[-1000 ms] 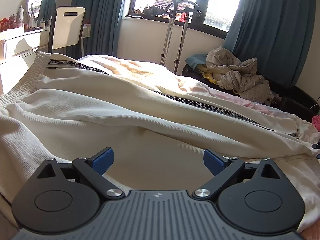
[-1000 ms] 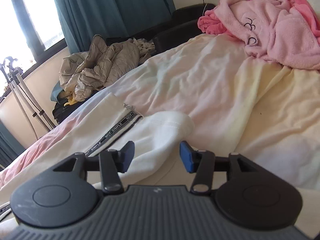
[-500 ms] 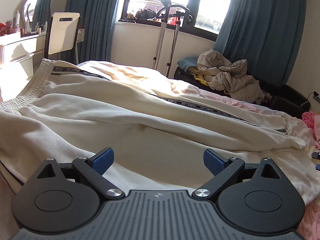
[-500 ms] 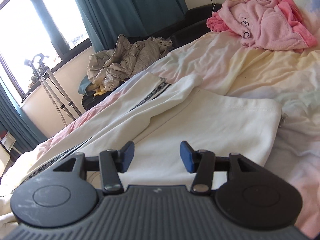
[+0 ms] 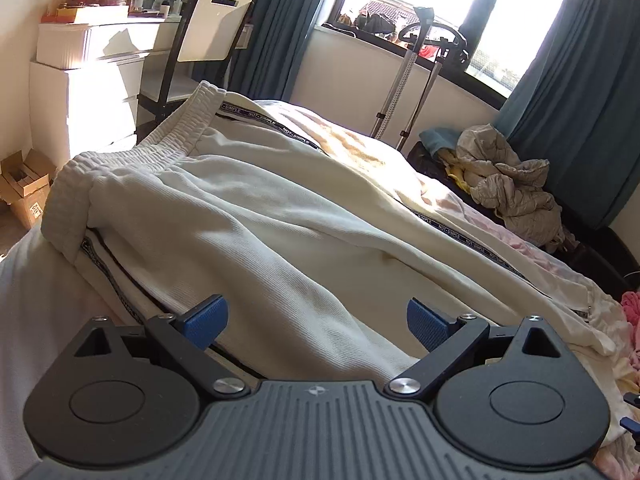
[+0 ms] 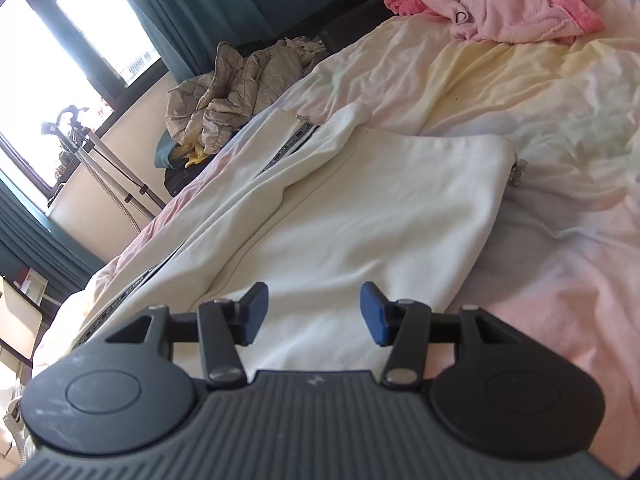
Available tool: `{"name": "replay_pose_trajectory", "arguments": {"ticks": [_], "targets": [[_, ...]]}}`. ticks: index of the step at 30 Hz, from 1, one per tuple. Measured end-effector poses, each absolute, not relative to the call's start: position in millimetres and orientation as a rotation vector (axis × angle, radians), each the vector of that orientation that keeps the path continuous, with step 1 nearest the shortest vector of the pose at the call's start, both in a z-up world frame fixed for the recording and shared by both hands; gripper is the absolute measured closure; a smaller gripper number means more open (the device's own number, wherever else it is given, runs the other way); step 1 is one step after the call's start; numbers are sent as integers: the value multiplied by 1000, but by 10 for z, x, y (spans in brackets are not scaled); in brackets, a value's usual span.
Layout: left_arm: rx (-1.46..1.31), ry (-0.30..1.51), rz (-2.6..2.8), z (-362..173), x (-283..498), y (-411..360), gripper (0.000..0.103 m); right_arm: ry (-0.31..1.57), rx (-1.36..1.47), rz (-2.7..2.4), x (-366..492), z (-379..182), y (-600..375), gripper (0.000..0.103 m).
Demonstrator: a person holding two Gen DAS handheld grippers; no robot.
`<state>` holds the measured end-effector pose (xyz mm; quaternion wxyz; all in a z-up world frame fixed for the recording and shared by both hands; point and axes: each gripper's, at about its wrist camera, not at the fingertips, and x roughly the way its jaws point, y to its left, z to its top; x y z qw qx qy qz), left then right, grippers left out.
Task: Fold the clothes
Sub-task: 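Grasp the waistband with the left gripper and lift it toward the cuffs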
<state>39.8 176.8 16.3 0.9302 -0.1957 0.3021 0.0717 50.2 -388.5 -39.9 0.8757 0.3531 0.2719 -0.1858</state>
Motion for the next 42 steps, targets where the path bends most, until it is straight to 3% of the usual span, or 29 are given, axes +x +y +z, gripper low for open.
{"name": "replay_pose_trajectory", "arguments": {"ticks": [12,16,25,29,42], "targets": [[-720,602,304,32,211,2501,5,463,946,-448,343,-415,-4239,40],[-761,600,307,-3,204,2548,5,459,1009,-489,304,-489,-4346,32],[-909,636,333,-226,227,2765,5,446,1099,-716,102,-727,-4536,31],[-1001,637,328,-372,261,2936,5,420,1152,-778,16,-849,-4716,19],[-1152,612,196,-623,556,2942,5,350,1231,-573,210,-1089,-4986,13]]}}
